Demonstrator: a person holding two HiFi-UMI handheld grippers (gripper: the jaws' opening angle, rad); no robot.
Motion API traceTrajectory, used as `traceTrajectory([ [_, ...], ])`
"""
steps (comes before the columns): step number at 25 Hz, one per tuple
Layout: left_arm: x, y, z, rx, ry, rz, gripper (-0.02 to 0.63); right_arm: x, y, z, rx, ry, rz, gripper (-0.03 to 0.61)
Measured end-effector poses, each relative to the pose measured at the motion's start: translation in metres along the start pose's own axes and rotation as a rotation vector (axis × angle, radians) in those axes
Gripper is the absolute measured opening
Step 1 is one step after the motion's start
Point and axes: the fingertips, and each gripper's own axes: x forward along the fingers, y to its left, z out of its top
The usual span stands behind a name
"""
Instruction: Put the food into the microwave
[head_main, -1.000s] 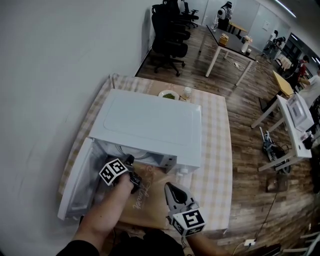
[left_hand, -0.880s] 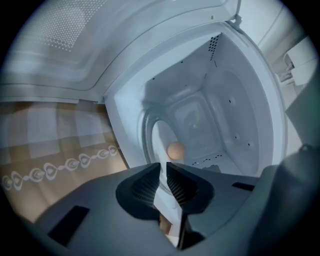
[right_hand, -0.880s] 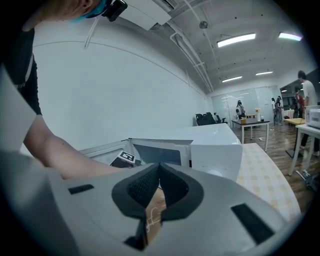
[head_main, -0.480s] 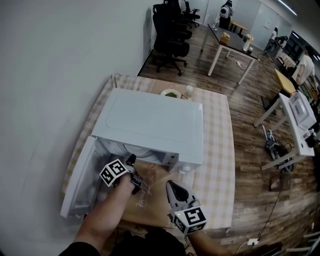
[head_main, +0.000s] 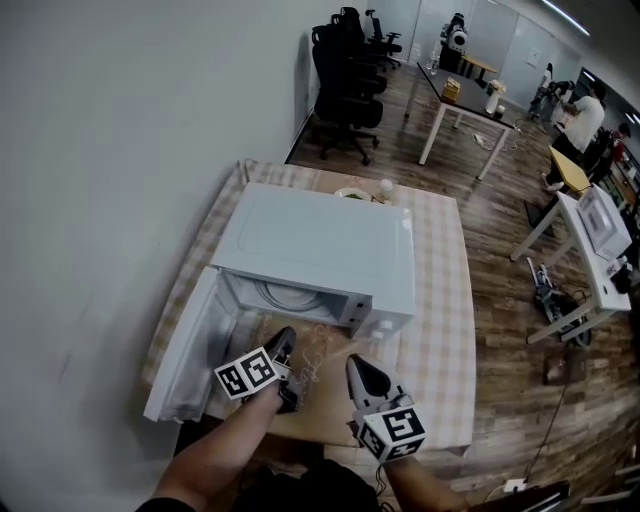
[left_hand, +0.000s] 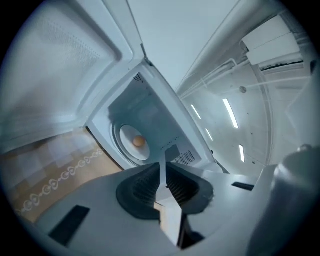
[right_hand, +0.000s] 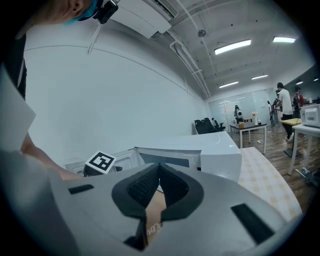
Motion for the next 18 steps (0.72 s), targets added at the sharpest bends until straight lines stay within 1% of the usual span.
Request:
traceTrajectory([
  [3,-0.026,-0.016,-0.004,0.049,0.001,-0.045,0.044,-0.011,0.012,0.002,0.003,-0.011,-0.011,0.008],
  [6,-0.055,-0.034,-0.006,0.064,-0.01,-0.102,0.029,-0.022,0.029,0.001,0.004,-0.013,-0.008,0.008],
  [7,-0.065,-0.04,-0.004,0.083,-0.017,-0.117,0.026,-0.025,0.034,0.001,0.002,-0.015,-0.006,0.008],
  [10,-0.092,-0.058,0.002,0.174,-0.04,-0.148,0.018,-0.033,0.049,0.005,-0.009,-0.028,-0.005,0.008],
  [15,-0.14,-0.086,0.001,0.322,-0.051,-0.198,0.009,-0.05,0.074,0.011,-0.02,-0.047,-0.007,0.008],
  [18,-0.168,-0.101,0.001,0.439,-0.069,-0.226,0.008,-0.058,0.088,0.014,-0.036,-0.06,-0.003,0.008],
])
